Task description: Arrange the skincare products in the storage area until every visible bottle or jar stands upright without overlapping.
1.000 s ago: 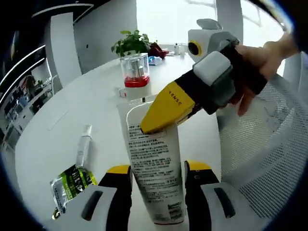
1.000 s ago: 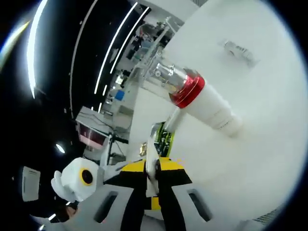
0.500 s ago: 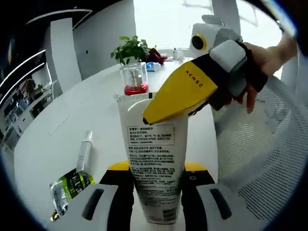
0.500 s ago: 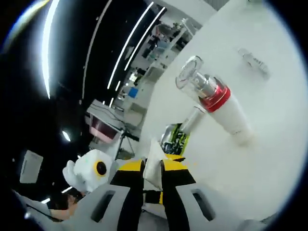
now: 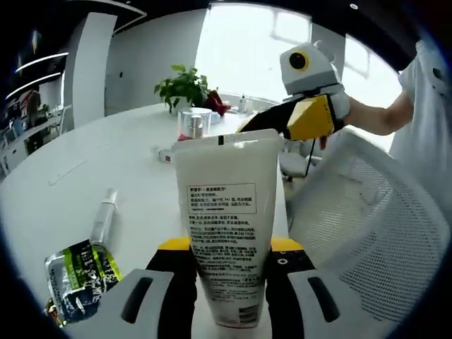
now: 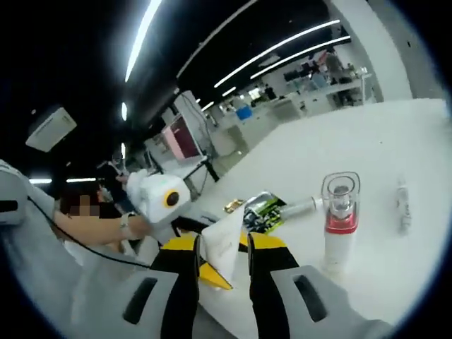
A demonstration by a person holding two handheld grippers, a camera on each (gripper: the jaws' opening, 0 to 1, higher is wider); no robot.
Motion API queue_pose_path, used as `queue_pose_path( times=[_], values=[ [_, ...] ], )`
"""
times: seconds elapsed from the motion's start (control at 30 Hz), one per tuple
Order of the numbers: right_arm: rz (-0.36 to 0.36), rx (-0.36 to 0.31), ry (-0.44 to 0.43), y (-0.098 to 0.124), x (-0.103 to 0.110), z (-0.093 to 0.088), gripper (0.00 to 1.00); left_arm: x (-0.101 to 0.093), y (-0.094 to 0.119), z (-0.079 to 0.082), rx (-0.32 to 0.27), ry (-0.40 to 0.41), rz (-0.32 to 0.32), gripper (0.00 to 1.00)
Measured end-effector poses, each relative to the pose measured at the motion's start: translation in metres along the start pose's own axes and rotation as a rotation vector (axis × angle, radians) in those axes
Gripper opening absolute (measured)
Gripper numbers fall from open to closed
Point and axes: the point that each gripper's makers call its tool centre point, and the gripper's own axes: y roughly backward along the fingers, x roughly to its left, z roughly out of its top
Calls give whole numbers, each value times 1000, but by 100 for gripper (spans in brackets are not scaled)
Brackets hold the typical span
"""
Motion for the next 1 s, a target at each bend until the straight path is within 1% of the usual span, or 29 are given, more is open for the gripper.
queue_pose_path(
  times=[0.07, 0.17, 0.2, 0.23, 0.27, 0.3, 0.33, 0.37, 0.4, 0.47, 0.53, 0.63, 0.7, 0.8, 0.9, 1.0],
  values=[
    [9, -7, -1, -5, 2, -1, 30, -4, -2, 3, -17, -5, -26, 33],
    [59, -24, -5, -10, 8, 1, 38, -13, -1, 9, -48, -26, -80, 33],
    [77, -33, 13, -11, 10, 3, 42, -18, 0, 14, -65, -25, -109, 33],
    [79, -43, 23, -12, 10, 5, 44, -23, 1, 17, -85, -35, -140, 33],
    [80, -46, 24, -12, 10, 5, 45, -28, 2, 20, -99, -43, -168, 33],
    [100, -52, 32, -12, 13, 7, 47, -32, 4, 22, -107, -49, -194, 33],
    [117, -73, 34, -13, 15, 11, 49, -33, 5, 23, -106, -30, -205, 33],
    [118, -74, 39, -12, 17, 12, 50, -38, 7, 28, -136, -36, -240, 33],
    [145, -86, 76, -12, 22, 16, 51, -43, 10, 31, -155, -47, -273, 33],
    [173, -92, 103, -12, 30, 18, 50, -47, 12, 33, -162, -58, -300, 33],
    [192, -103, 130, -13, 37, 19, 49, -51, 12, 35, -166, -71, -318, 33],
    [210, -107, 131, -17, 43, 21, 48, -56, 10, 38, -174, -77, -348, 33],
    [220, -100, 156, -20, 46, 20, 47, -59, 10, 42, -193, -79, -368, 33],
    [226, -113, 173, -21, 47, 21, 48, -63, 11, 48, -219, -76, -396, 33],
    [226, -125, 205, -22, 47, 24, 47, -63, 12, 49, -225, -84, -400, 33],
    [220, -129, 206, -21, 45, 25, 46, -62, 11, 50, -226, -92, -387, 33]
  ],
)
